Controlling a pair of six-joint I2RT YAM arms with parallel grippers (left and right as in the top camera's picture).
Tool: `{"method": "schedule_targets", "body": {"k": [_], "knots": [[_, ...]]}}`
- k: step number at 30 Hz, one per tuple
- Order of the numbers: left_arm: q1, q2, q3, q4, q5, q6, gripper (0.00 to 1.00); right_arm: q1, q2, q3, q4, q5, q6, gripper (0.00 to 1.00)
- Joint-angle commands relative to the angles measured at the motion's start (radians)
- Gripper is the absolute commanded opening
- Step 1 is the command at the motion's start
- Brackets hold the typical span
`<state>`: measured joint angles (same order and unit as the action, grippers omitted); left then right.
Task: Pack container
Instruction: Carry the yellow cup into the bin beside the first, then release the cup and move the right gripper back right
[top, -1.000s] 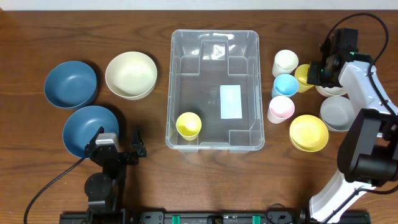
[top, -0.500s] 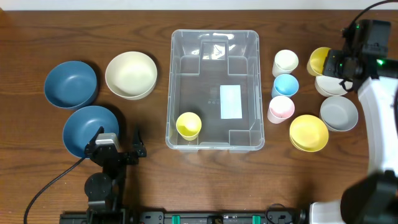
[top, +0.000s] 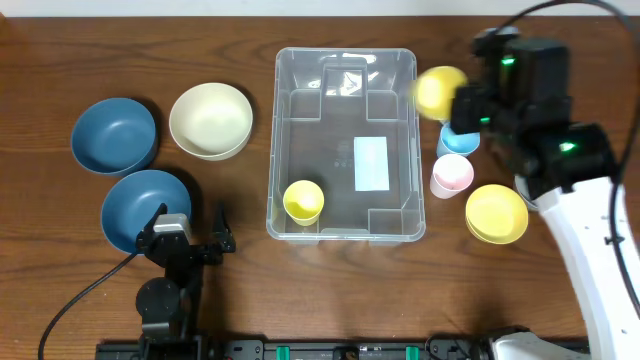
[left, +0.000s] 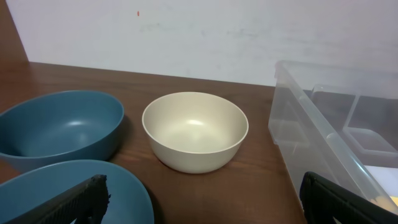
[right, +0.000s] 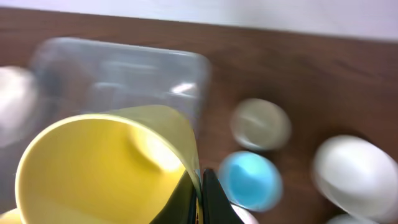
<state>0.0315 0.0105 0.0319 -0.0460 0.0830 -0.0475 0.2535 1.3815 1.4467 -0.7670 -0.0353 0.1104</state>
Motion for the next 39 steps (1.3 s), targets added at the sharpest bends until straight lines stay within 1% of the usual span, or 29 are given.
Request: {"method": "schedule_targets", "body": {"k": [1, 2, 7, 15, 19, 24, 34, 39], "knots": [[-0.003, 0.000, -0.028, -0.013, 0.011, 0.013, 0.98, 0.109, -0.002, 0.014, 0.031, -0.033, -0.012, 0.01], [-0.003, 0.000, -0.028, -0.013, 0.011, 0.013, 0.98, 0.153, 0.002, 0.014, 0.048, -0.033, -0.012, 0.01], [-0.003, 0.000, -0.028, -0.013, 0.011, 0.013, 0.98, 0.287, 0.037, 0.014, 0.087, -0.033, -0.011, 0.01], [-0.003, 0.000, -0.028, -0.013, 0.011, 0.013, 0.98, 0.469, 0.173, 0.014, 0.059, -0.036, 0.001, 0.01], [-0.003, 0.000, -0.028, -0.013, 0.011, 0.013, 0.98, 0.528, 0.233, 0.014, 0.048, -0.036, 0.001, 0.01], [-0.003, 0.000, -0.028, -0.013, 0.011, 0.013, 0.98, 0.564, 0.262, 0.014, 0.014, -0.035, 0.001, 0.01], [-0.003, 0.000, -0.028, -0.013, 0.011, 0.013, 0.98, 0.565, 0.262, 0.014, -0.054, -0.035, 0.001, 0.01], [-0.003, 0.000, -0.028, -0.013, 0.011, 0.013, 0.98, 0.565, 0.262, 0.013, -0.081, 0.015, 0.001, 0.01]]}}
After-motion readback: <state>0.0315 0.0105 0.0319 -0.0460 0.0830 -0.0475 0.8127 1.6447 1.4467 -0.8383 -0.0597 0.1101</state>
